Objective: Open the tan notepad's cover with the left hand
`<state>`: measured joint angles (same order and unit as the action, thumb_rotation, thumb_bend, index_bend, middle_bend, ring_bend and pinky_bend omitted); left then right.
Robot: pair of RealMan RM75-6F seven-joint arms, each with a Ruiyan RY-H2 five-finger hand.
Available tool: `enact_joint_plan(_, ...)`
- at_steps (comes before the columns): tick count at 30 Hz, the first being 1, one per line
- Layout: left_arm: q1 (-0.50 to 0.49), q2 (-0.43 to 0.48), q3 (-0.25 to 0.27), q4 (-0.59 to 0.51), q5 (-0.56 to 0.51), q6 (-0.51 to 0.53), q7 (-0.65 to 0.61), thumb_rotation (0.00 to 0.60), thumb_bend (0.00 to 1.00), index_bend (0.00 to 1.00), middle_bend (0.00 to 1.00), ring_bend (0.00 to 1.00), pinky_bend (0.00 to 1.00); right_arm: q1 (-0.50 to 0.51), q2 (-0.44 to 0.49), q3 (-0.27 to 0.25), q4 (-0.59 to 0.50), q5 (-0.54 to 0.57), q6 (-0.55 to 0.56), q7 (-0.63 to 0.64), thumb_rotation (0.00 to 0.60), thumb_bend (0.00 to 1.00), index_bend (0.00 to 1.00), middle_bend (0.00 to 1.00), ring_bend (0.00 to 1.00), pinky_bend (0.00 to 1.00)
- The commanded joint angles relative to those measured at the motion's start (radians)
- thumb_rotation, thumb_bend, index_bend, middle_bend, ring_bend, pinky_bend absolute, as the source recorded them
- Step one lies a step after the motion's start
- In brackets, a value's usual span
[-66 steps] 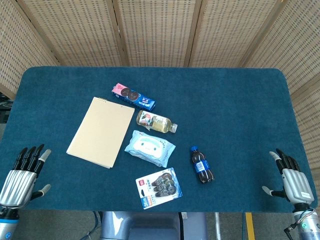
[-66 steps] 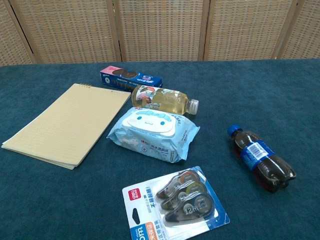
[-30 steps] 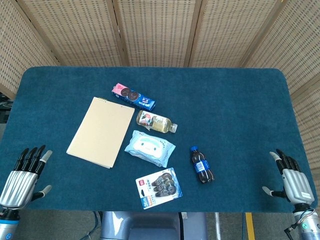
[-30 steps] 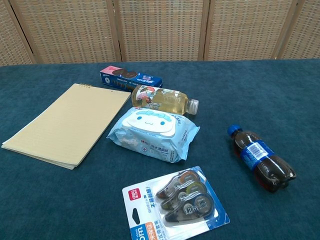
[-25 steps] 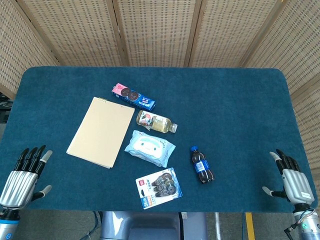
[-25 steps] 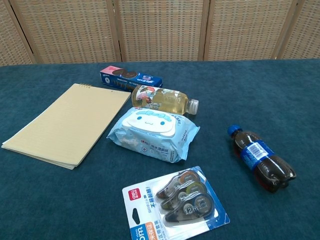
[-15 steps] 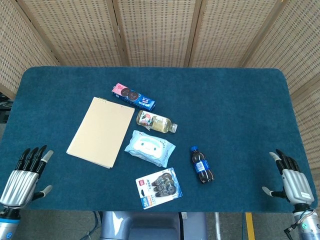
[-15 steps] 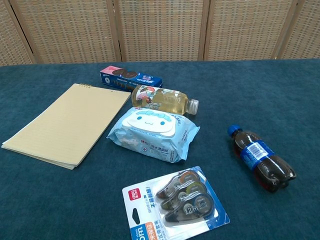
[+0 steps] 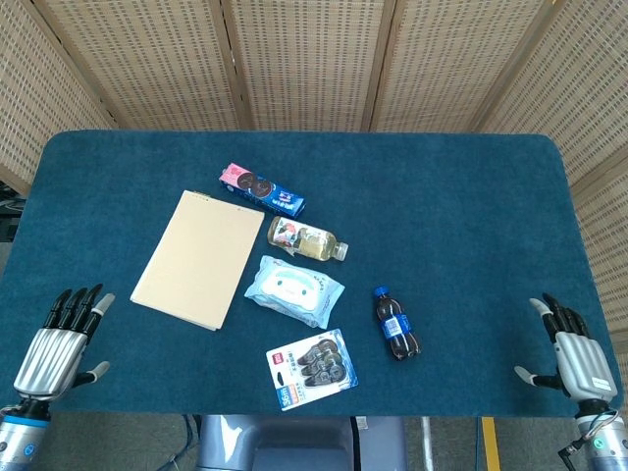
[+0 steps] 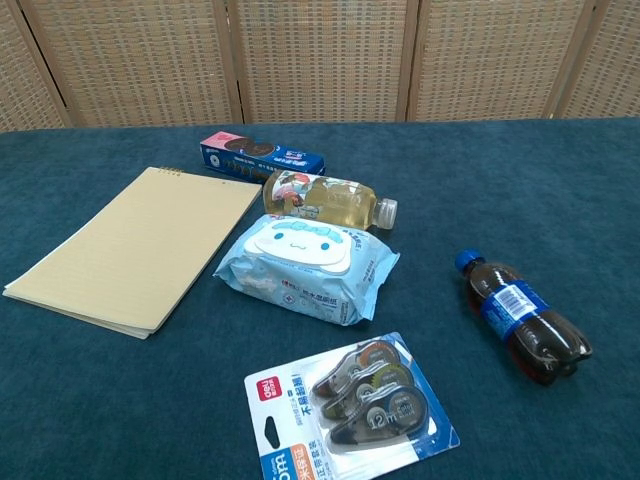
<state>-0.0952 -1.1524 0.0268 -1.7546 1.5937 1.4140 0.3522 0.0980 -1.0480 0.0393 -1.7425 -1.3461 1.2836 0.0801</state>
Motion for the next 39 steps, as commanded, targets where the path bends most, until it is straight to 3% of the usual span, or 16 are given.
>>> enact_joint_plan(1,-0.019,-0.016,-0.009,0.013,-0.016,-0.027,-0.002,0.6,0.15,0.03,0.0,0.0,0.0,-0.001,0.001,0.001,0.0,0.001,0.001,0.001,0.6,0.16,0.06,0.0,0.0,0.0)
enact_joint_plan(21,-0.128,-0.158,-0.04,0.136,-0.092,-0.177,0.1,0.6,0.33,0.03,0.0,0.0,0.0,0.0,0.0,0.003,0.002,0.0,0.0,0.011,0.6,0.16,0.06,0.0,0.0,0.0)
enact_joint_plan(39,-0.197,-0.265,-0.069,0.225,-0.168,-0.249,0.151,0.6,0.34,0.03,0.0,0.0,0.0,0.0,0.002,0.004,0.003,0.0,-0.001,0.022,0.6,0.16,0.06,0.0,0.0,0.0)
